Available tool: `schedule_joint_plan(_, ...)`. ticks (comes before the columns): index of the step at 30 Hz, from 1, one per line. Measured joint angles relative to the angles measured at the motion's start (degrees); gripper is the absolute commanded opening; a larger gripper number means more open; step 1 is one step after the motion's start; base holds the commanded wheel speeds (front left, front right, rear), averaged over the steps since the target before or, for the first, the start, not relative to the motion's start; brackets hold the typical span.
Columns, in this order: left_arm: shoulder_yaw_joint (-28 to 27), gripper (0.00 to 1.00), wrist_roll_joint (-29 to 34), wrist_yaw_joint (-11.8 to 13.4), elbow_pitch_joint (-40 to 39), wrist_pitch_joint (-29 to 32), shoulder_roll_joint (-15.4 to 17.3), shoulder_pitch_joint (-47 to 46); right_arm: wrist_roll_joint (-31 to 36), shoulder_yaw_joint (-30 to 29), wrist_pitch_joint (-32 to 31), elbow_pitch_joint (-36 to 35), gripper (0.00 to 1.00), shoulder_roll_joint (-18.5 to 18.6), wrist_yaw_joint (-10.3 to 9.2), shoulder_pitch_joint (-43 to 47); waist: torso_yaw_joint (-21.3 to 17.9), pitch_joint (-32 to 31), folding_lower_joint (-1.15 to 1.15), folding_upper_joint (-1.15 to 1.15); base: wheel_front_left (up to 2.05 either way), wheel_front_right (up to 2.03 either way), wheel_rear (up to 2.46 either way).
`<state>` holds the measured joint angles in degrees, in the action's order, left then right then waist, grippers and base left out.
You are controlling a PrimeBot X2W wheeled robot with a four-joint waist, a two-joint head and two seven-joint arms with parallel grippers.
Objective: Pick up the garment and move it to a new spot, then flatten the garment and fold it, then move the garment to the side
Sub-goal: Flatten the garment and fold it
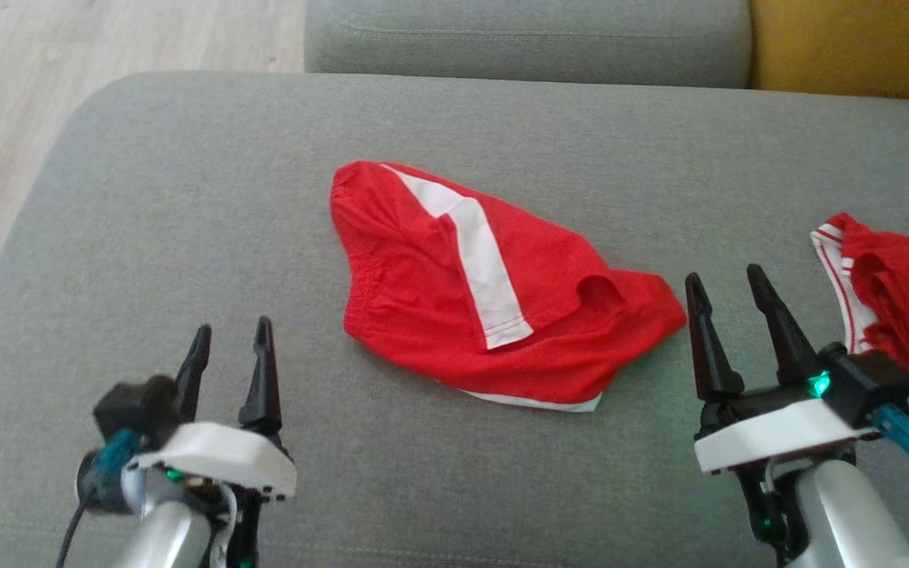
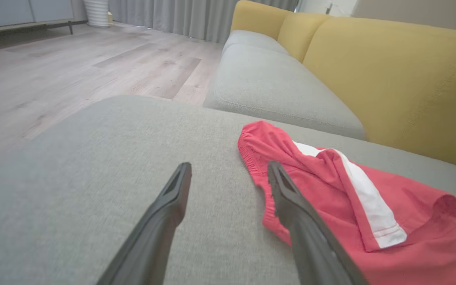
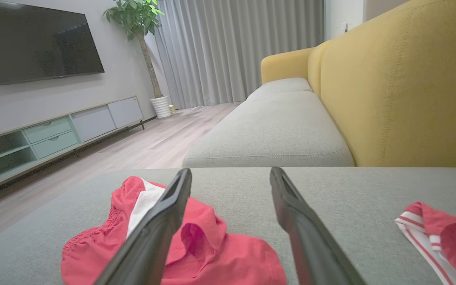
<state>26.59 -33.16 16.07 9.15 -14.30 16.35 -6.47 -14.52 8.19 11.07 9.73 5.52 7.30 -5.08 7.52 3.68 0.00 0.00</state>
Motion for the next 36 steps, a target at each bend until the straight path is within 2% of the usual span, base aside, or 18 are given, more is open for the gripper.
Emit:
schedule_joint_plan(3, -3.93, 1.0, 2.05, -1.36, -1.22, 0.0, -2.9, 2.35, 0.53, 0.93, -0.53, -0.31, 1.0, -0.02, 0.0, -0.08, 1.03, 0.07, 0.0, 0.0, 0.0, 0.0, 0.0)
schedule_joint_plan(8, -6.49, 1.0, 5.89, -4.97, -0.88, 0.0, -6.22, 2.37, 1.22, 6.02, -3.14, -0.6, 1.0, 0.51, -0.01, -0.9, 2.69, 0.81, 0.0, 0.0, 0.0, 0.0, 0.0)
schedule_joint_plan(15, -8.78, 1.0, 8.94, -8.89, 2.9, 0.0, -10.54, 2.18, 1.92, 13.44, -7.1, 5.2, 1.0, 2.05, 0.0, -6.48, 5.39, 2.63, 0.0, 0.0, 0.0, 0.0, 0.0)
schedule_joint_plan(18, -9.15, 1.0, 9.46, -9.78, 3.87, 0.0, -11.48, 2.16, 1.93, 14.33, -8.11, 8.04, 1.0, 2.05, 0.0, -7.74, 6.28, 3.1, 0.0, 0.0, 0.0, 0.0, 0.0)
schedule_joint_plan(21, -10.15, 1.0, 10.0, -11.27, 4.88, 0.0, -12.8, 2.02, 3.0, 15.15, -10.21, 14.37, 1.0, 2.23, 0.0, -9.75, 8.15, 3.9, 0.0, 0.0, 0.0, 0.0, 0.0)
schedule_joint_plan(25, -10.55, 1.0, 10.38, -12.14, 6.04, 0.0, -13.17, 1.58, 3.7, 15.05, -10.93, 17.66, 1.0, 2.1, 0.0, -11.33, 9.63, 4.45, 0.0, 0.0, 0.0, 0.0, 0.0)
schedule_joint_plan(34, -10.73, 1.0, 10.57, -12.58, 6.7, 0.0, -13.55, 1.41, 5.6, 13.33, -10.82, 23.91, 1.0, 1.12, 0.0, -14.6, 12.26, 6.2, 0.0, 0.0, 0.0, 0.0, 0.0)
schedule_joint_plan(35, -10.7, 1.0, 10.37, -12.54, 6.69, 0.0, -13.55, 1.41, 5.59, 13.35, -10.73, 24.26, 0.57, 0.89, -0.01, -14.6, 12.27, 6.24, 0.0, 0.0, 0.0, 0.0, 0.0)
schedule_joint_plan(36, -10.67, 1.0, 10.31, -12.52, 6.69, 0.0, -13.55, 1.41, 5.59, 13.39, -10.66, 24.52, 0.1, 0.76, 0.0, -14.61, 12.25, 6.24, 0.0, 0.0, 0.0, 0.0, 0.0)
